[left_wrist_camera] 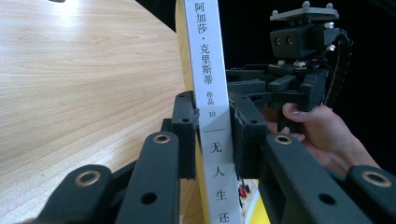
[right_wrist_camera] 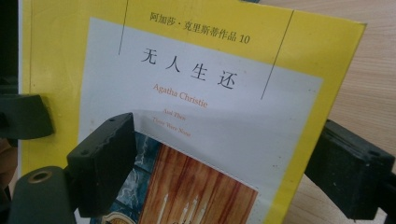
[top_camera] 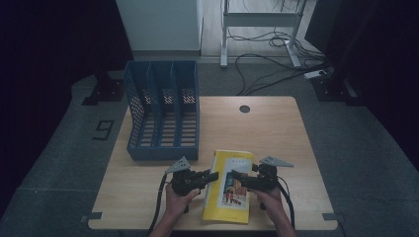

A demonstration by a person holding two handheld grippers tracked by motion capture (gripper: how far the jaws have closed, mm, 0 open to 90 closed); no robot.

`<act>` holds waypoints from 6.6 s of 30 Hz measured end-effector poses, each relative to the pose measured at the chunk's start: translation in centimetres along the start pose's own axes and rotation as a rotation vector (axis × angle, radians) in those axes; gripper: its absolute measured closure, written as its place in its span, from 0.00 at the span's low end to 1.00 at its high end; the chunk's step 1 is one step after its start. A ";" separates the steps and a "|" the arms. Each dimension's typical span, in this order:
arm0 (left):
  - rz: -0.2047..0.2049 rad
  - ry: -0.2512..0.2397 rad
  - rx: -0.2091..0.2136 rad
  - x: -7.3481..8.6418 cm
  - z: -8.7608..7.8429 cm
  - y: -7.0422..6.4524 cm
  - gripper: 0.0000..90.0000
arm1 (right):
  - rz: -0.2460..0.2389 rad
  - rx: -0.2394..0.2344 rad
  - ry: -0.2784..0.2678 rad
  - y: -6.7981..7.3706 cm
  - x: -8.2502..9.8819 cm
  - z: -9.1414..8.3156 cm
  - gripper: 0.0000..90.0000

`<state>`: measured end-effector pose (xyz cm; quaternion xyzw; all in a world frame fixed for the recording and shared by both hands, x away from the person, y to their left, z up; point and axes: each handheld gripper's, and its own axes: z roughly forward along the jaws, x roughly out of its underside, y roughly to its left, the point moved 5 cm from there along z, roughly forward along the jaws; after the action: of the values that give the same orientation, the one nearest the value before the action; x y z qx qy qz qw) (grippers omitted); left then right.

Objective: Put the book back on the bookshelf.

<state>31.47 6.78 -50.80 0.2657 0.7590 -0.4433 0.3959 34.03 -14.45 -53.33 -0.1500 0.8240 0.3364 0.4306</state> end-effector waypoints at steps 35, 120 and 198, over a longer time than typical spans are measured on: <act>0.055 0.009 0.033 -1.2 -1.1 -1.0 0.79 | -0.230 0.009 -0.127 4.0 -1.6 -2.2 0.23; 0.254 -0.027 -0.027 -3.9 -2.0 -4.0 0.82 | -0.318 -0.003 -0.228 6.7 -2.7 -3.5 0.28; 0.113 -0.294 -0.165 -7.1 -9.4 -2.1 0.84 | -0.196 0.462 0.179 -5.4 3.6 0.4 0.29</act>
<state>30.34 13.76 -41.12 0.2071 0.7104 -0.3907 0.5475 35.02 -17.96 -58.70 -0.1559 0.8953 0.0817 0.4091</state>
